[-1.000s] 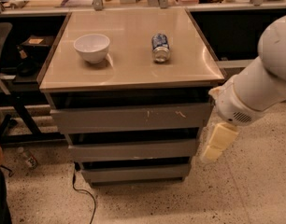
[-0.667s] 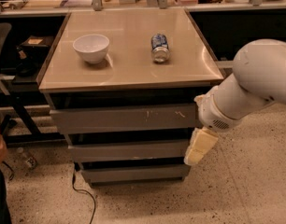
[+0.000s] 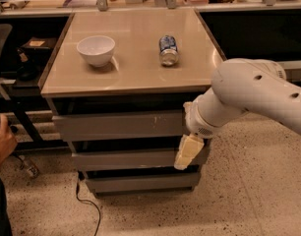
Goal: Open top drawer
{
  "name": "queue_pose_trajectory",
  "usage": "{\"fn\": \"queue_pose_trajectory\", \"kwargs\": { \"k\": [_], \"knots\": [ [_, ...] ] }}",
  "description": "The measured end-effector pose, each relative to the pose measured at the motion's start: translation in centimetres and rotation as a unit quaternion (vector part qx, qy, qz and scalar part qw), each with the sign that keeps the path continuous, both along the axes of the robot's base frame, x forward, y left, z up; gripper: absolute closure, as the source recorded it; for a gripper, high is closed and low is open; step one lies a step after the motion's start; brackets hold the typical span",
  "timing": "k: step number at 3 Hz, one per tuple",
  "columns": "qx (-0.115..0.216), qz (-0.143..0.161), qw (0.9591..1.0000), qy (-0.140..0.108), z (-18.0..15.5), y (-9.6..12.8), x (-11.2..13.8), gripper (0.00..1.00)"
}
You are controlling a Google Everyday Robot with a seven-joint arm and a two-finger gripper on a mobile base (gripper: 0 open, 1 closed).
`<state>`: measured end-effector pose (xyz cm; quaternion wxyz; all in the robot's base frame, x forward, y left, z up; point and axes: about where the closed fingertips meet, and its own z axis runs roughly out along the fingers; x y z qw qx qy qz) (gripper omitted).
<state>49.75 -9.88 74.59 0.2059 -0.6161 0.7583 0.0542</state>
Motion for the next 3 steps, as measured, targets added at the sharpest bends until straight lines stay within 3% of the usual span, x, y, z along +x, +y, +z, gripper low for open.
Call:
{"fn": "queue_pose_trajectory", "kwargs": {
  "k": [2,3],
  "knots": [
    [-0.002,0.042,0.9990,-0.018,-3.6,4.8,5.6,0.00],
    [-0.006,0.037,0.9991,-0.017,-4.0,4.5,5.1,0.00]
  ]
}}
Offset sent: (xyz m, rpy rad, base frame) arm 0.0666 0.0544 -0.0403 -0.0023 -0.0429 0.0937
